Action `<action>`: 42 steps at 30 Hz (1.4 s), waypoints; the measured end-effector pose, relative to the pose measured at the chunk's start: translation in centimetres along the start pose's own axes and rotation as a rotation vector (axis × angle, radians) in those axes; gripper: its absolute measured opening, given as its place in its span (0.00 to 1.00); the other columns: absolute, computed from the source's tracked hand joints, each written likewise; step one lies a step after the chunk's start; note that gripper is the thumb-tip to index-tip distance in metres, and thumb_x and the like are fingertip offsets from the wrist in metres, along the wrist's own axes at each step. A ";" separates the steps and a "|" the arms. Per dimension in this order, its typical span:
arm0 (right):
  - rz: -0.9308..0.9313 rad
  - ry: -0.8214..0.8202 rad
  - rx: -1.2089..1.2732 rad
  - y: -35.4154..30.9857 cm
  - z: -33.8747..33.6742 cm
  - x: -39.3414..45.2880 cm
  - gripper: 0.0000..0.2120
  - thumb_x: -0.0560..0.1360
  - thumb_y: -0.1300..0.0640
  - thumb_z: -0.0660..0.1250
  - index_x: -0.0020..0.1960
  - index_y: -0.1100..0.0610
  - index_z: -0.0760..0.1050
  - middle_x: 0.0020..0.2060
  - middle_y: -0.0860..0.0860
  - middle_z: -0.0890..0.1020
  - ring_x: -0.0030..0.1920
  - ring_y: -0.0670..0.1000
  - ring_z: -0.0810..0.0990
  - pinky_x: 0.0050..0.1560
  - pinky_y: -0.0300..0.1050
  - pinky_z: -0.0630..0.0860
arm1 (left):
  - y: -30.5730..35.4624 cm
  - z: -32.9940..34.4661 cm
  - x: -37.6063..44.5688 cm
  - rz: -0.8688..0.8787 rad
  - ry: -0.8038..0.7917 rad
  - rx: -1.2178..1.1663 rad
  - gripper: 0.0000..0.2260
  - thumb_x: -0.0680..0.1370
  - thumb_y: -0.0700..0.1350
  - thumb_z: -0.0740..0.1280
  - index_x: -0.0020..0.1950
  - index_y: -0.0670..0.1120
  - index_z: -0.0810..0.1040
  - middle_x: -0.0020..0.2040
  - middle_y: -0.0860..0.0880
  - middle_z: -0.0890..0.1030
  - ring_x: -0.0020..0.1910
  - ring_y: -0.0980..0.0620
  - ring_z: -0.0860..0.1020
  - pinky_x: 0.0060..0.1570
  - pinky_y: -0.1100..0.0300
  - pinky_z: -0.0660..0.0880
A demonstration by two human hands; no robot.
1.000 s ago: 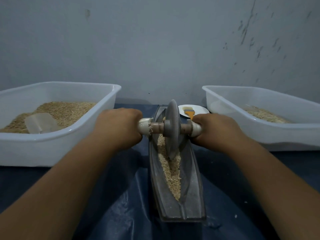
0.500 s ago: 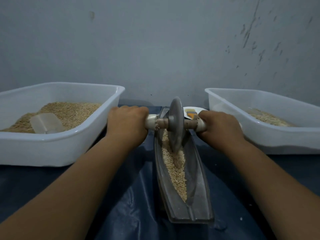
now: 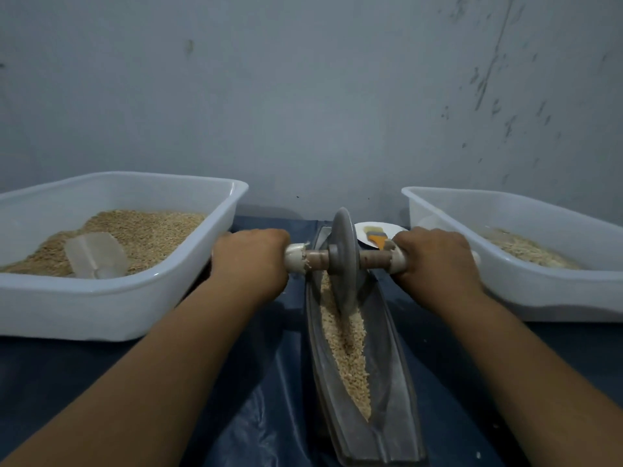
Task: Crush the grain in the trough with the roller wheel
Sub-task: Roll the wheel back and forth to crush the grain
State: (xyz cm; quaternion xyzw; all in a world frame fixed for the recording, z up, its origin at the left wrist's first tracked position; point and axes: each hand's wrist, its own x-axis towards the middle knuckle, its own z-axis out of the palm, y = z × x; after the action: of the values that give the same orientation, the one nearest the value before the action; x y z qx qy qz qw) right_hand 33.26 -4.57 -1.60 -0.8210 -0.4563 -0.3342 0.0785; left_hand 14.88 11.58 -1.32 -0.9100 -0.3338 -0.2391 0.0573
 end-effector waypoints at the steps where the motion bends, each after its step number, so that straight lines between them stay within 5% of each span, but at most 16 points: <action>1: 0.021 0.030 -0.025 -0.1 0.4 0.2 0.06 0.74 0.47 0.66 0.47 0.49 0.77 0.45 0.51 0.80 0.47 0.59 0.78 0.43 0.46 0.57 | 0.2 0.1 0.3 -0.006 0.035 0.030 0.06 0.73 0.46 0.66 0.43 0.54 0.70 0.39 0.54 0.76 0.42 0.48 0.75 0.44 0.56 0.66; 6: 0.070 -0.024 -0.031 0.1 0.4 0.3 0.05 0.74 0.47 0.65 0.44 0.48 0.73 0.44 0.51 0.81 0.44 0.57 0.78 0.38 0.46 0.61 | 0.4 0.3 0.4 -0.017 0.093 0.079 0.07 0.74 0.46 0.66 0.44 0.54 0.67 0.44 0.51 0.77 0.43 0.47 0.74 0.44 0.54 0.63; 12: 0.032 -0.678 0.311 1.7 -5.7 -1.1 0.11 0.65 0.46 0.76 0.38 0.45 0.75 0.34 0.45 0.80 0.36 0.44 0.78 0.36 0.43 0.72 | -0.8 -2.9 -1.2 0.102 -0.339 -0.074 0.10 0.67 0.50 0.75 0.41 0.56 0.74 0.39 0.55 0.79 0.39 0.56 0.77 0.40 0.58 0.73; 15: 0.001 -0.883 0.427 1.8 -7.8 -1.7 0.13 0.63 0.45 0.78 0.38 0.33 0.75 0.32 0.37 0.81 0.32 0.38 0.78 0.33 0.39 0.70 | -1.1 -4.4 -2.0 0.120 -0.540 -0.101 0.12 0.64 0.52 0.78 0.40 0.56 0.76 0.39 0.55 0.80 0.39 0.56 0.79 0.43 0.57 0.76; 18: 0.012 -0.756 0.388 1.6 -6.8 -1.5 0.11 0.64 0.47 0.78 0.37 0.39 0.76 0.32 0.41 0.81 0.33 0.41 0.78 0.34 0.41 0.70 | -0.8 -4.0 -1.8 0.086 -0.493 -0.111 0.10 0.66 0.50 0.76 0.39 0.55 0.75 0.39 0.55 0.80 0.39 0.55 0.79 0.42 0.57 0.75; 22: 0.076 -0.343 0.211 0.2 -3.4 -1.3 0.07 0.72 0.48 0.68 0.41 0.49 0.73 0.37 0.46 0.79 0.43 0.53 0.79 0.38 0.45 0.72 | 0.2 -2.0 -1.6 0.050 -0.058 -0.005 0.06 0.71 0.47 0.69 0.40 0.54 0.72 0.36 0.53 0.76 0.39 0.52 0.75 0.41 0.57 0.72; 24: 0.069 -0.247 0.166 -0.1 -2.6 -1.3 0.08 0.73 0.49 0.66 0.39 0.49 0.69 0.36 0.47 0.76 0.44 0.56 0.79 0.37 0.45 0.67 | 0.4 -1.5 -1.5 0.068 0.034 0.018 0.06 0.72 0.47 0.67 0.40 0.55 0.70 0.37 0.54 0.75 0.39 0.50 0.74 0.42 0.57 0.70; 26: 0.040 -0.322 0.196 0.3 -3.1 -1.2 0.08 0.72 0.49 0.68 0.39 0.49 0.69 0.36 0.47 0.77 0.43 0.55 0.78 0.36 0.45 0.68 | 0.1 -1.9 -1.5 0.073 -0.062 -0.007 0.07 0.71 0.48 0.69 0.40 0.55 0.71 0.40 0.53 0.78 0.41 0.50 0.76 0.42 0.57 0.71; 32: 0.016 -0.886 0.460 2.0 -7.3 -1.8 0.11 0.64 0.48 0.78 0.37 0.38 0.77 0.30 0.43 0.82 0.30 0.42 0.79 0.31 0.36 0.72 | -0.7 -4.6 -2.1 0.148 -0.484 -0.109 0.11 0.66 0.50 0.77 0.39 0.57 0.75 0.39 0.55 0.80 0.39 0.55 0.78 0.44 0.56 0.77; 34: 0.020 -0.839 0.449 1.9 -6.7 -1.7 0.10 0.65 0.49 0.78 0.38 0.41 0.77 0.31 0.44 0.82 0.32 0.43 0.80 0.33 0.39 0.73 | -0.6 -4.3 -1.9 0.135 -0.438 -0.097 0.10 0.66 0.50 0.76 0.39 0.56 0.75 0.39 0.55 0.80 0.39 0.55 0.78 0.44 0.56 0.77; 39: 0.043 -0.282 0.227 0.2 -3.0 -1.3 0.12 0.72 0.48 0.68 0.36 0.48 0.66 0.34 0.46 0.74 0.43 0.55 0.78 0.37 0.45 0.67 | 0.2 -1.9 -1.6 0.066 -0.022 0.000 0.07 0.71 0.48 0.68 0.38 0.54 0.70 0.38 0.53 0.77 0.41 0.49 0.78 0.44 0.56 0.75; 42: 0.022 -0.357 0.263 0.6 -3.2 -1.2 0.12 0.71 0.50 0.70 0.35 0.47 0.67 0.34 0.46 0.75 0.42 0.54 0.78 0.37 0.46 0.69 | -0.1 -1.8 -1.5 0.079 -0.070 -0.012 0.07 0.70 0.49 0.70 0.39 0.54 0.71 0.39 0.53 0.78 0.42 0.50 0.78 0.44 0.56 0.75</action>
State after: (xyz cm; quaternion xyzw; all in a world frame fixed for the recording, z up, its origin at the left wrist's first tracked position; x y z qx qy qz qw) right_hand 31.81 -7.16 0.27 -0.8548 -0.4934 -0.1203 0.1064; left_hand 13.10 10.26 -0.42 -0.9307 -0.2978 -0.2068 0.0495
